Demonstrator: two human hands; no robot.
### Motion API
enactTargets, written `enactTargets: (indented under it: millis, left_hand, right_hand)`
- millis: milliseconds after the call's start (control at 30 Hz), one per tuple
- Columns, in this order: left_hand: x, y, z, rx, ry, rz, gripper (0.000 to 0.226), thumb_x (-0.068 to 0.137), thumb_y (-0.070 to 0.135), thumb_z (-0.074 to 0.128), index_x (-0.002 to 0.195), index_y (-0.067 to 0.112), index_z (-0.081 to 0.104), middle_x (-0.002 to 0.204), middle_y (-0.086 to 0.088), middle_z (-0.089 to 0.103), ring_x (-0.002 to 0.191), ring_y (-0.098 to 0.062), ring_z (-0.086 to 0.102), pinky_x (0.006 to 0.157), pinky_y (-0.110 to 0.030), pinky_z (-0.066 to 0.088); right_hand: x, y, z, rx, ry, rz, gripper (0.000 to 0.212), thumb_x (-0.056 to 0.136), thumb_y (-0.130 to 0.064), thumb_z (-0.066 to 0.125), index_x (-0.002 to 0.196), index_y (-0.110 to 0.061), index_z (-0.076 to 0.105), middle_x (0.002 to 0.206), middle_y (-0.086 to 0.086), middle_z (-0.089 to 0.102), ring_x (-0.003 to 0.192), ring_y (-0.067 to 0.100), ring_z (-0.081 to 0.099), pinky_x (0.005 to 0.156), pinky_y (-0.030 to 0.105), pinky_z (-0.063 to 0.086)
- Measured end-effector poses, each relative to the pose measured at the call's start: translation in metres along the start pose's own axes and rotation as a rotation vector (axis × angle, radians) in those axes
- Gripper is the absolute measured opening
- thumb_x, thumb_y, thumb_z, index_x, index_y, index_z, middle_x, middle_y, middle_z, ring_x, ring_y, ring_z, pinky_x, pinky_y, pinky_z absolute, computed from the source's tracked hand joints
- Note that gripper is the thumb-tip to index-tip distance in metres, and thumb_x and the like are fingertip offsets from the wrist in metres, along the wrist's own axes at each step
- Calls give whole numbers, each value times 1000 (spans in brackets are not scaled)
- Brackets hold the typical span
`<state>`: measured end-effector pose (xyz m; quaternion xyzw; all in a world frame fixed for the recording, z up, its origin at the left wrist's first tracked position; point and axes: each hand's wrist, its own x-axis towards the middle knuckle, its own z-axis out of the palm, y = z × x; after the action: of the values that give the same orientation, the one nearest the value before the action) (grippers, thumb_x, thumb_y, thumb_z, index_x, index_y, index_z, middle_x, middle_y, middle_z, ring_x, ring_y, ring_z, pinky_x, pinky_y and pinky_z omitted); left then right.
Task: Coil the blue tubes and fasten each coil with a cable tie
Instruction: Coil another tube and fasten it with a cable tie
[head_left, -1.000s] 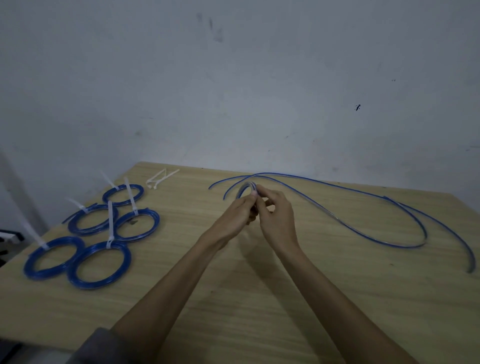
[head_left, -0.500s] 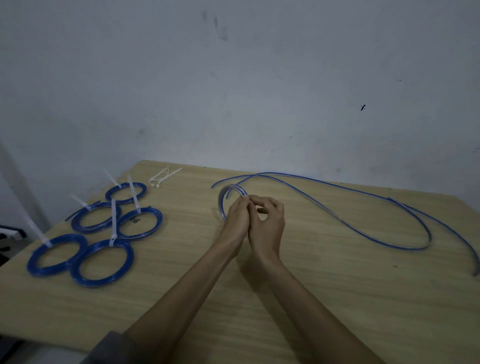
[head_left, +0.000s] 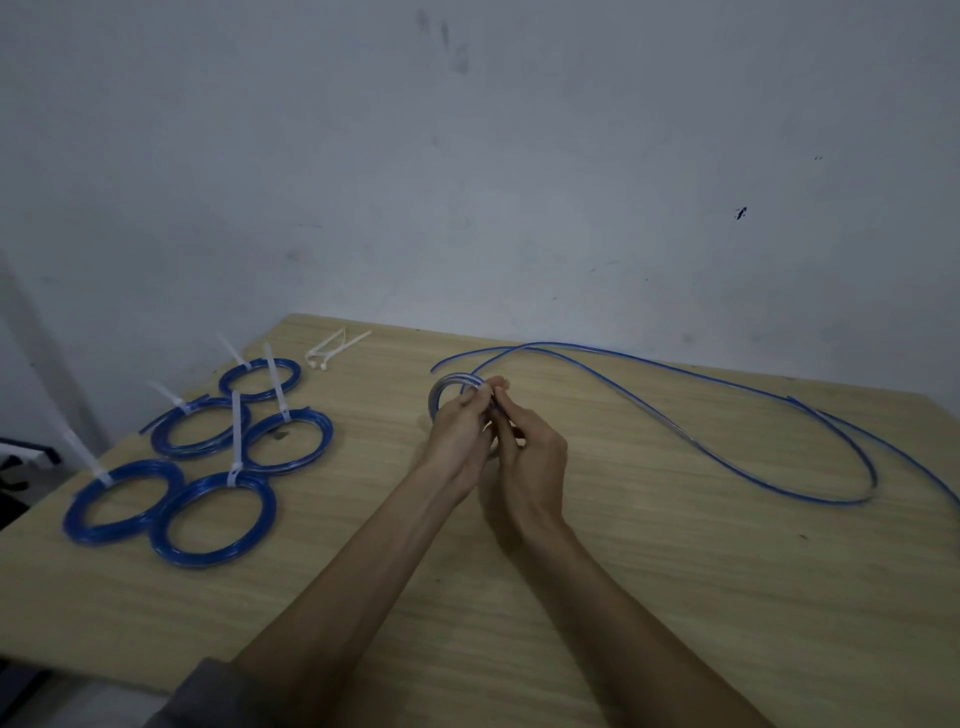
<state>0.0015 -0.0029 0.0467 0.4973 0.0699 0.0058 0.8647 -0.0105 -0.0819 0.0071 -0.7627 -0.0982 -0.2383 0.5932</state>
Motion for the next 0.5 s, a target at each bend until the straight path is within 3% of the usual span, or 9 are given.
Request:
enactTargets:
  millis: [67,200,300,367,433,500]
  left_hand:
    - [0,2,-4,18,17,23,25,105,11,46,97,6,69,96,-5,72,74,-7,73,61,-22,57]
    - [3,9,-17,175,38,122,21,101,12,57,90,1,72,90,-8,74,87,-13,72,79,-26,57]
    - [5,20,-29,452,26,238,29,99,18,61,89,-6,73,81,-14,68,82,-19,65,82,-28,56]
    - [4,29,-38,667,60,335,29,99,24,62,87,2,76,77,-8,72,79,-19,70,75,-26,59]
    - [4,37,-49,954,196,614,24,96,31,64,82,15,75,77,4,72,77,-13,70,71,-29,58]
    - [6,46,-61,1203,239,877,15,94,34,64,99,22,71,98,8,69,93,-11,61,83,-31,48]
  right_hand:
    - [4,-1,-1,47,11,-6,31,98,-18,61,124,-31,71,101,-10,75,92,8,71,84,44,56]
    - [10,-6,2,135,-25,40,29,96,-8,64,122,-17,73,110,-4,76,99,8,71,90,40,57]
    - [13,-6,3,64,-40,4,28,97,-8,62,124,-14,71,107,-1,76,88,11,71,82,32,58]
    - [18,-5,3,51,-65,21,28,97,-9,62,124,-13,71,104,-2,76,83,13,72,79,30,58]
    - [23,-5,3,55,-109,55,28,97,-8,63,123,-9,70,99,-2,76,81,14,73,79,31,59]
    - [29,-7,2,91,-165,73,27,96,-8,64,122,-5,70,96,0,76,82,12,73,81,34,61]
